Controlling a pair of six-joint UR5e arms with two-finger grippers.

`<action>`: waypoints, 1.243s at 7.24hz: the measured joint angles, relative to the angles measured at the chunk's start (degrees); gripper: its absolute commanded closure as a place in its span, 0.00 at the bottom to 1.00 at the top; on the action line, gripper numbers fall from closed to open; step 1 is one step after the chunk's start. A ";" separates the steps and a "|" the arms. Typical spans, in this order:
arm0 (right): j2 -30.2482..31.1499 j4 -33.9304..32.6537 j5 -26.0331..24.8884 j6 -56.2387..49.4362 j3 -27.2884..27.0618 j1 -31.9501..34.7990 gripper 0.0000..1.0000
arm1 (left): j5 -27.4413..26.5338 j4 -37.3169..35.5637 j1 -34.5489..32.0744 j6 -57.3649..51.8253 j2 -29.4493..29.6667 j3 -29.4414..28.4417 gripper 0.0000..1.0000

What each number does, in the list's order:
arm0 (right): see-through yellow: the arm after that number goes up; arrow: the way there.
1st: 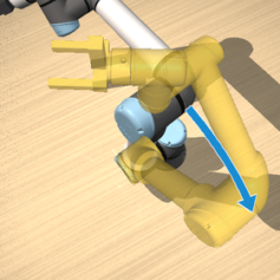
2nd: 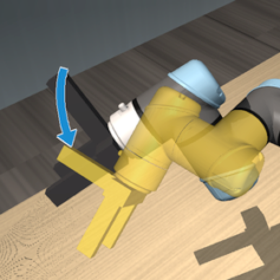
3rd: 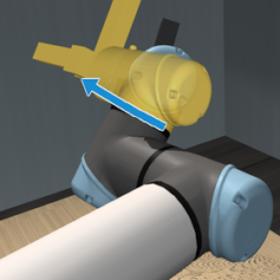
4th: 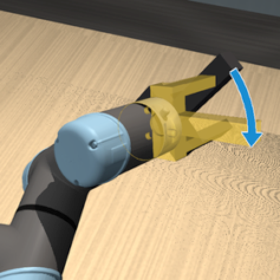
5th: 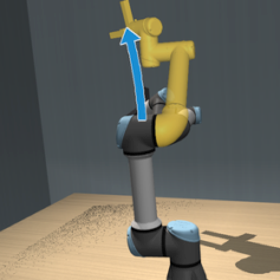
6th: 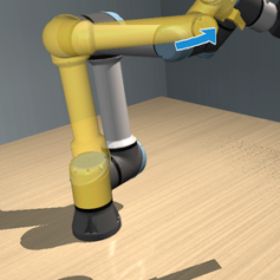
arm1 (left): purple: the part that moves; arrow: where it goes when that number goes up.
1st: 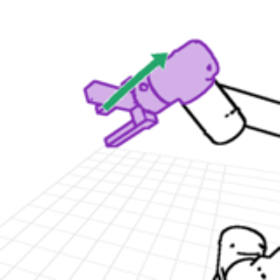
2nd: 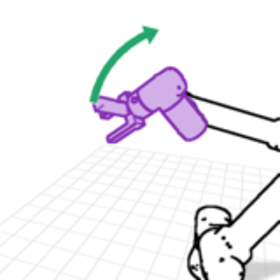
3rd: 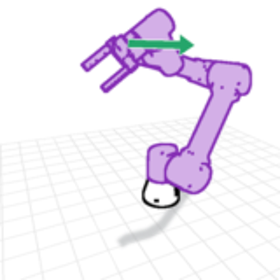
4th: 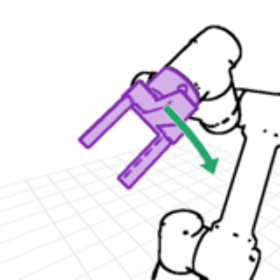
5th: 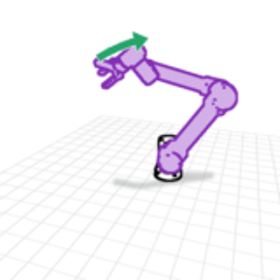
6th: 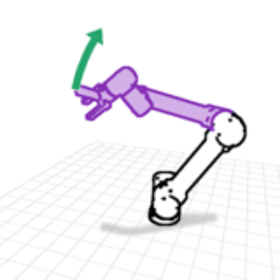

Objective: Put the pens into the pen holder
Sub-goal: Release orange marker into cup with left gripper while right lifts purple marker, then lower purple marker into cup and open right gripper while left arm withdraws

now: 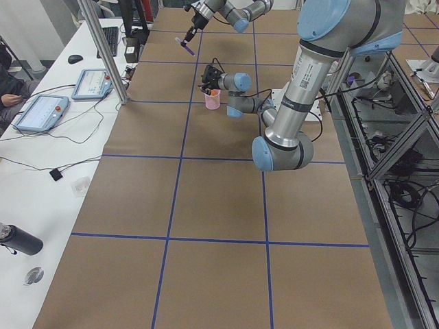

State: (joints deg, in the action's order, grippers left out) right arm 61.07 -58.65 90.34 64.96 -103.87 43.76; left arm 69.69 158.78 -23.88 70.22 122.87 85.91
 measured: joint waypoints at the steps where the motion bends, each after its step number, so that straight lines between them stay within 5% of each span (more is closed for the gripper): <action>1: -0.15 0.07 -1.27 -0.02 0.02 -0.07 1.00 | 0.34 -0.60 -0.05 -0.02 0.08 1.01 0.15; 4: -0.56 2.79 -4.82 -0.07 0.14 -1.48 1.00 | 8.36 -16.79 -4.35 0.05 -0.12 12.21 0.15; 5: -0.58 5.57 -6.08 -0.08 0.43 -2.59 1.00 | 14.49 -26.09 -8.39 0.08 -0.13 16.18 0.15; 6: -0.60 8.08 -8.34 -0.09 0.71 -4.32 1.00 | 22.29 -33.03 -13.56 0.05 -0.25 18.46 0.01; 9: -0.67 12.93 -20.63 -0.38 2.04 -12.33 1.00 | 43.11 -44.75 -28.35 -10.60 -2.75 19.50 0.00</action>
State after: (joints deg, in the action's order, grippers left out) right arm 60.40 -45.72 69.72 64.58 -101.82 31.43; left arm 112.80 114.03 -52.23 59.63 120.12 105.41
